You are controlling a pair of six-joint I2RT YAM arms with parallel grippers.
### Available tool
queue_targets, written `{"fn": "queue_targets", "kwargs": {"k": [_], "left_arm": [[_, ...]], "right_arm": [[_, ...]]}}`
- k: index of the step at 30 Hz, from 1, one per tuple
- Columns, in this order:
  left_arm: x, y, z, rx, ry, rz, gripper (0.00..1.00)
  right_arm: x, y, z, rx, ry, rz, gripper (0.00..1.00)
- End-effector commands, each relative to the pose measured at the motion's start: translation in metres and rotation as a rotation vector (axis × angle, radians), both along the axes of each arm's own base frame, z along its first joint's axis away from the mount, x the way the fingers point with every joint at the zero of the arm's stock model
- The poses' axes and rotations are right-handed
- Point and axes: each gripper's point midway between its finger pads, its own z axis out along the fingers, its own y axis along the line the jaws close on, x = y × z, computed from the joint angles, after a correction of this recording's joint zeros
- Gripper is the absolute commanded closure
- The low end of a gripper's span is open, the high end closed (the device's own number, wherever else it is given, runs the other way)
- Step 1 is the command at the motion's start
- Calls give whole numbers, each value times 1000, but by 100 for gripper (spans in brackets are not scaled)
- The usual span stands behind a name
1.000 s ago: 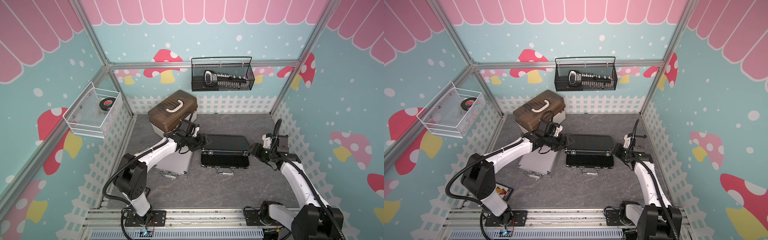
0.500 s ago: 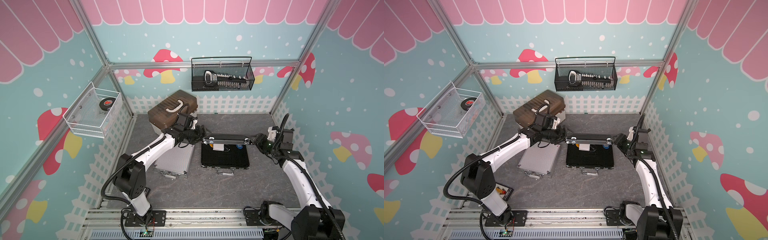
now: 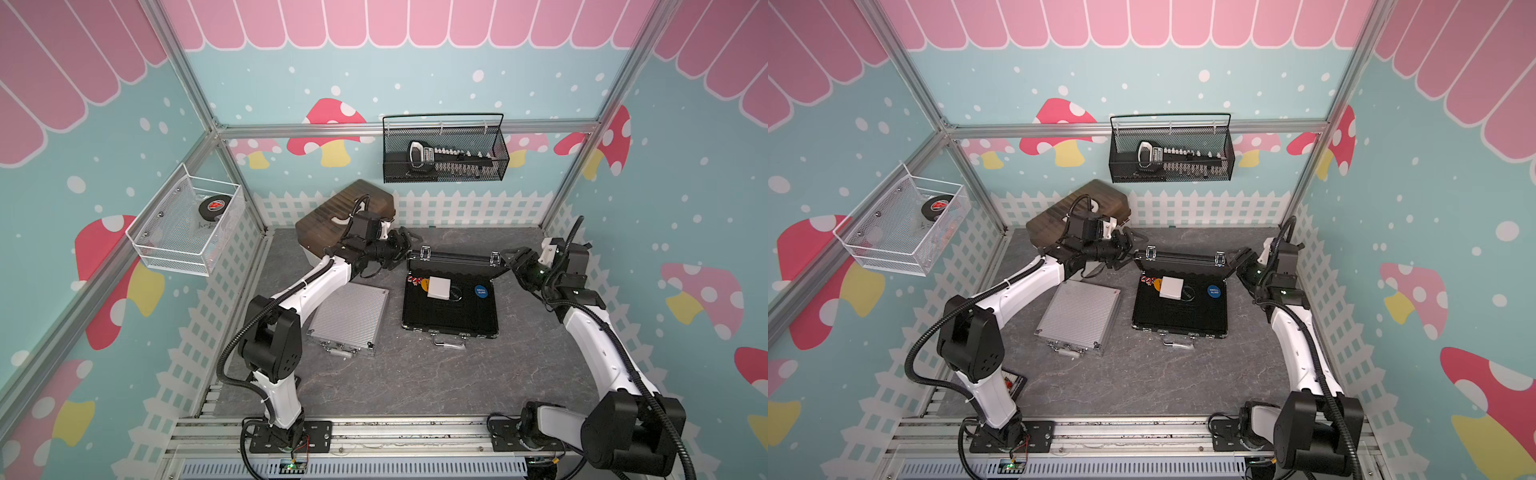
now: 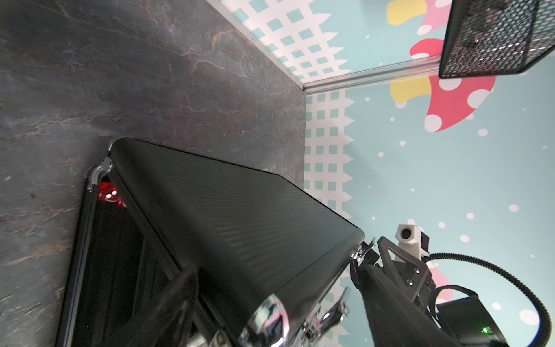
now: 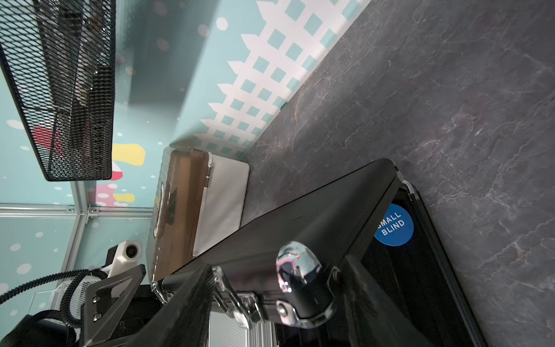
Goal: Open the poker set cases
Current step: Open the case lid on the poker set case.
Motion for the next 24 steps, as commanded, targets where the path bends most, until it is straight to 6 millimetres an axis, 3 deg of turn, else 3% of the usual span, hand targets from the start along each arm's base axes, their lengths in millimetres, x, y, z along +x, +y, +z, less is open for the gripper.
{"fn": "queue_targets", "kwargs": {"k": [1,10,16,24], "left_arm": [[-7,-36,47,-191,-55,-97,15],[31,-36,55,-269,-57,7,12],[52,-28,56,-263,-79,80,1],[71,-11,67,-268,-118,132,1]], "right_arm": [[7,30,29,112,-71,111,32],[37,4,25,121,-92,-8,29],[57,-16,19,163,-94,-87,28],[77,-36,15,181,-111,-155,27]]}}
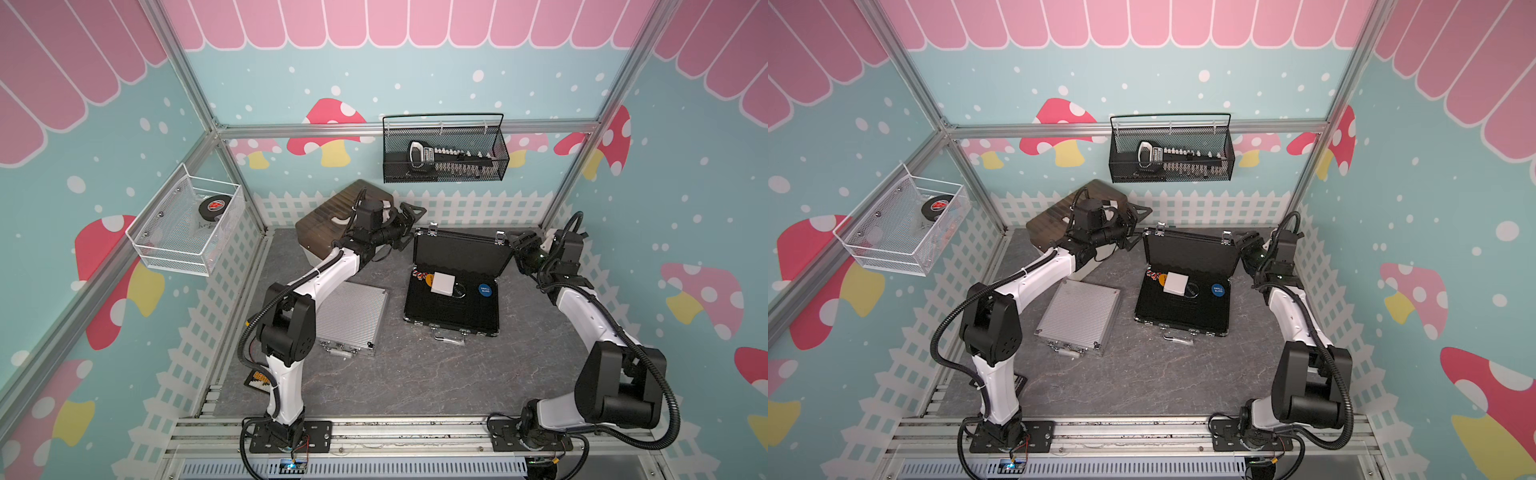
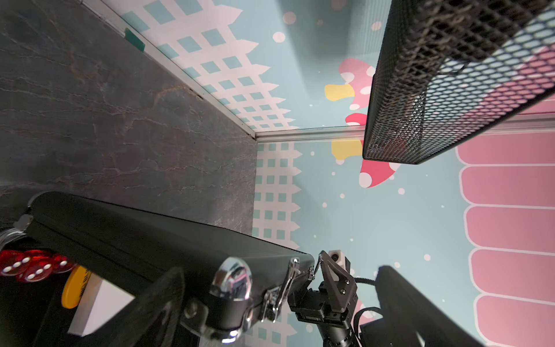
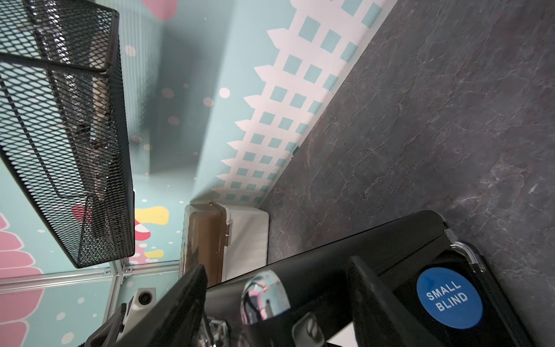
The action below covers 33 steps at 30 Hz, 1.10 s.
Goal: Open the poker set cases
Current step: Open the case lid on the poker set case, then adjust the poker set case at the center of the board.
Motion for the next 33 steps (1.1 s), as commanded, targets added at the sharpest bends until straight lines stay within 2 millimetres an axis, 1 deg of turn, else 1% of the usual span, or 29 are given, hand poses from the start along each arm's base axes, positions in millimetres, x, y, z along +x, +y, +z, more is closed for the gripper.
{"fn": "queue_targets", "kwargs": {"k": [1,4,9,10,13,16,17,19,21,22,23,25,26,27,28,29,30,31,33], "left_arm": [[7,3,31,-45,-76,7,1],[5,11,38,-2,-104,16,1],[-7,20,49,64,-148,22,1],[-2,34,51,78,-155,50,1],[-10,41,51,123,-170,53,1],[-22,50,41,180,-165,47,1],[-28,56,39,217,-177,48,1],[-43,70,43,317,-218,53,1],[-61,94,50,461,-259,83,1],[-69,107,51,525,-267,103,1],[-78,125,53,600,-275,145,1],[-99,160,50,721,-267,223,1],[-112,179,45,762,-250,256,1],[-126,197,39,786,-224,283,1],[-137,212,30,802,-192,300,1],[-152,230,22,811,-162,320,1],[-165,247,12,815,-131,334,1],[-174,262,2,818,-95,347,1],[-189,296,-26,800,-3,395,1]], "right_arm": [[13,-6,24,28,-73,-18,27],[18,-15,23,22,-72,-44,26],[26,-28,20,32,-77,-78,26],[27,-28,21,35,-82,-78,26],[25,-28,27,13,-88,-73,26],[12,-28,33,-51,-72,-66,25],[5,-30,36,-98,-65,-73,25],[-12,-36,46,-187,-60,-95,25],[-29,-38,58,-260,-62,-107,25],[-35,-35,65,-289,-67,-100,25],[-42,-30,72,-320,-76,-86,26],[-53,-12,89,-403,-98,-40,29],[-60,5,97,-473,-108,-4,31],[-67,27,106,-549,-125,37,32],[-72,47,112,-618,-143,84,32],[-78,76,115,-670,-172,157,34],[-83,104,116,-693,-198,230,38],[-87,129,110,-703,-206,295,39],[-100,197,90,-739,-235,485,43]]}}
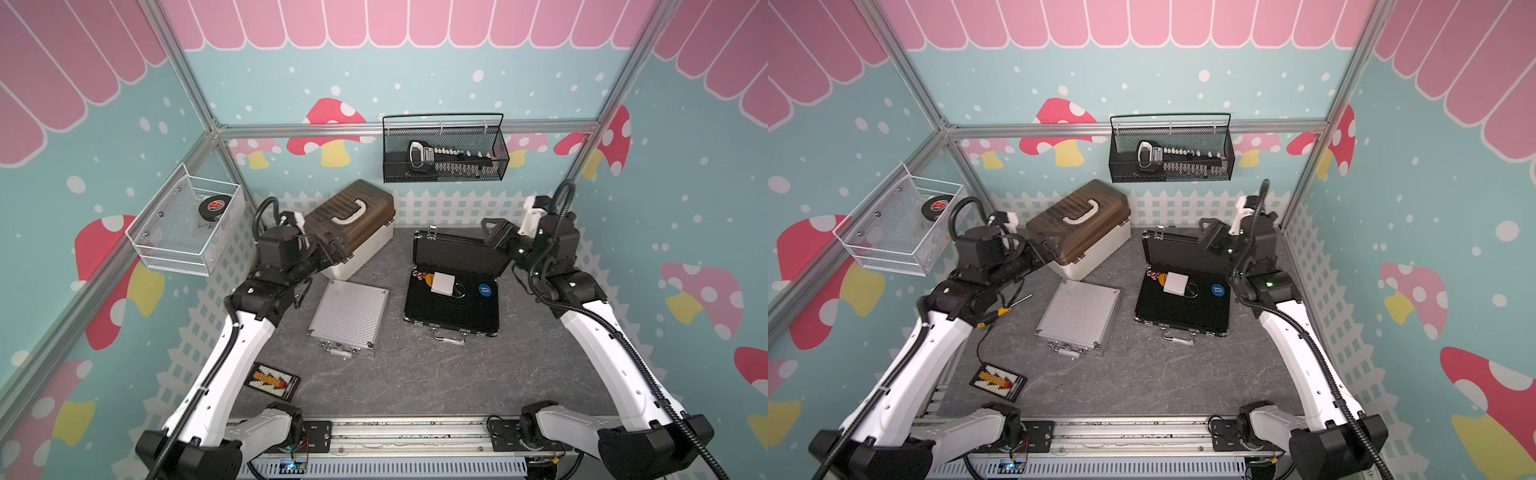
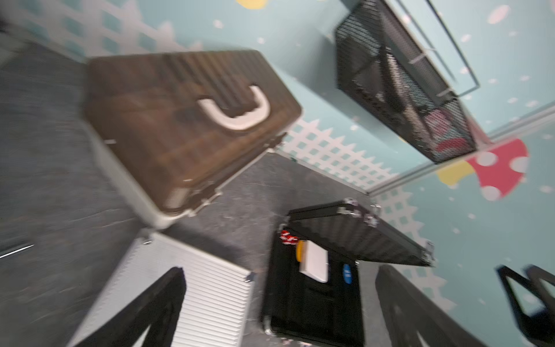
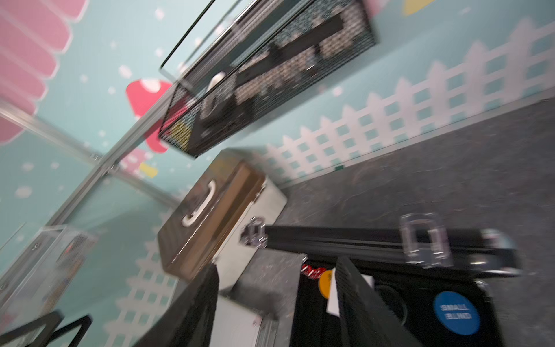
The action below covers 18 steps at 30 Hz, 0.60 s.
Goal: Open the poker set cases
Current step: Adjust the poker set case at the center of the board.
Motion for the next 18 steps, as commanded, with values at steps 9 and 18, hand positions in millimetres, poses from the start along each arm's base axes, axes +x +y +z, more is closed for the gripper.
{"fn": "queue_targets", "kwargs": {"k": [9,18], "left_arm": [[-12,74,-166,-319,333,177,1],[-5,57,-209,-370,448,88,2]], "right_arm": [[-120,256,-202,-440,202,735,41],[-165,297,-263,-434,165,1023,54]]}}
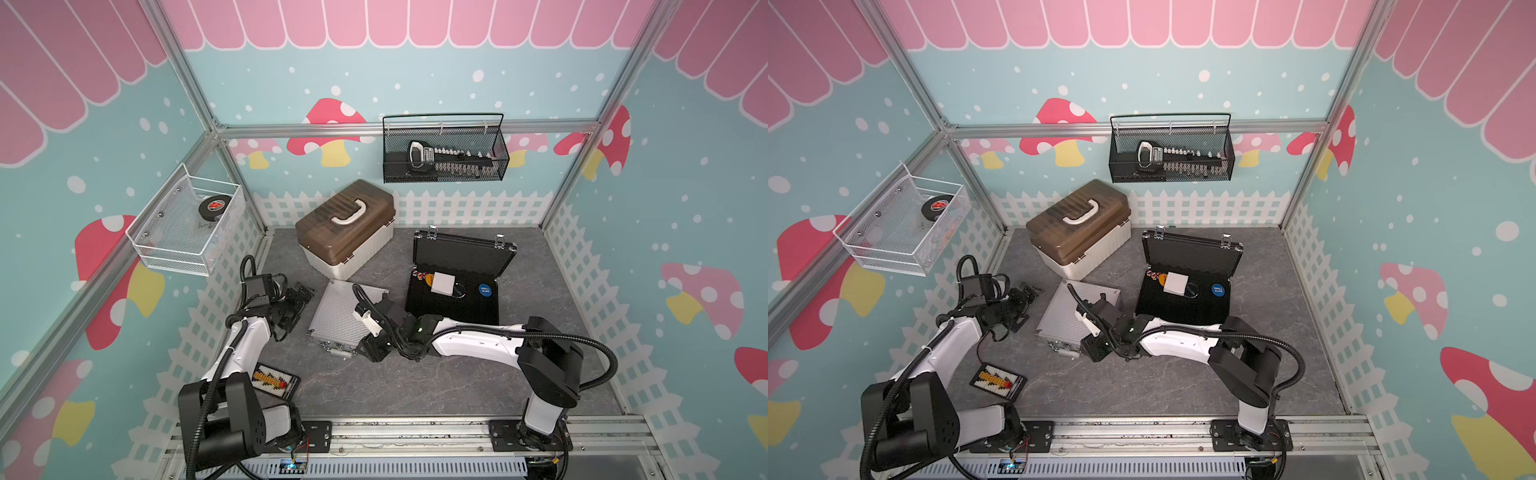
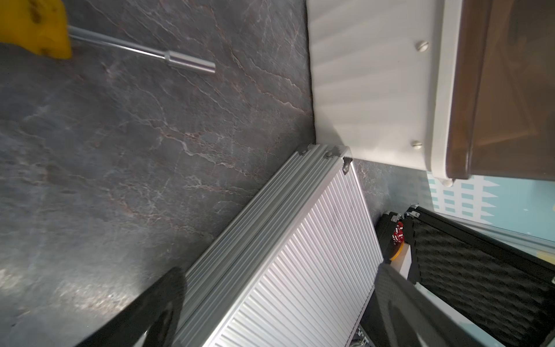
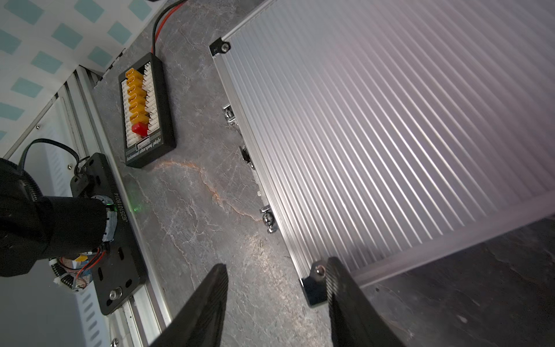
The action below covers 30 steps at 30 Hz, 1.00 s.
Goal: Open the poker set cases
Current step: Adjust the poker set case at the center of the board.
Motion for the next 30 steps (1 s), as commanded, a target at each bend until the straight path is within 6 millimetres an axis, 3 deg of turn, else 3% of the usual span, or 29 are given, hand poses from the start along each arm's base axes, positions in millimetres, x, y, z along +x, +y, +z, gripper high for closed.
{"fn": "queue_targets", "kwargs": {"k": [1,7,11,17,23,30], "left_arm": [[3,-14,4,-43,-44,-56,2],[-18,-47,-21,-59,18,-128,3],[-29,-74,-25,-95,20,-156,3],[-48,-101,-16,-125,0,-177,3],[-66,-129,-5,-195,-16,-198,3],[-66,-150,-7,-236,-6,-227,4]], "right_arm": [[-6,17,12,85,-74,153,56],[-19,0,-3,6,-237,311,57],[-18,-16,-7,-23,-303,309,57],[-17,-56,-15,-72,-327,189,55],[-35,-86,-17,60,-232,45,48],[-29,-114,-27,143,-190,-125,42]]}}
